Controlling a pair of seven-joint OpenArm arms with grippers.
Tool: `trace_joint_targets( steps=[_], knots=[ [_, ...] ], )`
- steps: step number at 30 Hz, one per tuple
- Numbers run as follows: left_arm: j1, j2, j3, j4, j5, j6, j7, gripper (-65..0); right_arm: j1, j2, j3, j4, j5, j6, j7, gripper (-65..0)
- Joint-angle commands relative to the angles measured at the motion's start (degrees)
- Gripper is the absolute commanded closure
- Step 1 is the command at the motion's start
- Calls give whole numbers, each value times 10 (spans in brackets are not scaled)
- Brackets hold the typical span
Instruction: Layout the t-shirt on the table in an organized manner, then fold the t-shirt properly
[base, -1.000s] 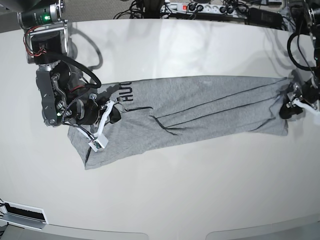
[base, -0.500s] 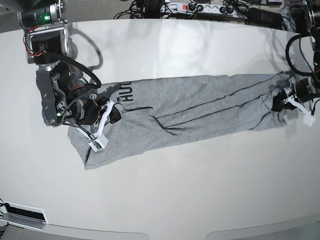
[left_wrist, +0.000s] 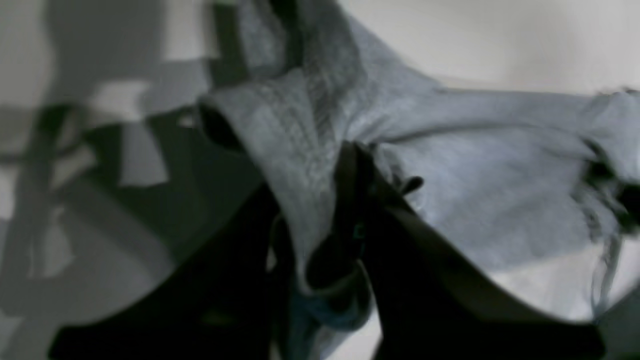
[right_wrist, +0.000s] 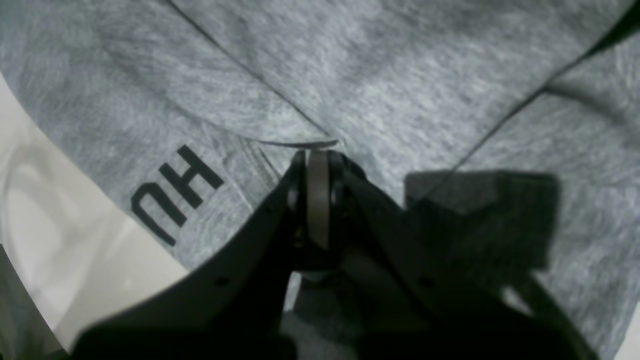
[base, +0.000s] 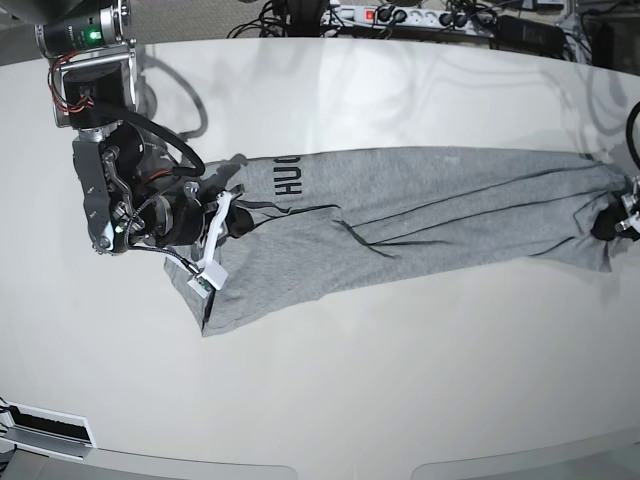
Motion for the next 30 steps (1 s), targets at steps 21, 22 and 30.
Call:
trace_joint_targets(
  steps=[21,22,30],
  knots=[
    [-26,81,-1,64,-242,-6,222,0,20,2,2,20,10,1,22,0],
    [-26,92,-1,66,-242,-6,222,0,20,2,2,20,10,1,22,0],
    [-24,193,-1,68,-242,-6,220,0,20,2,2,20,10,1,22,0]
  ],
)
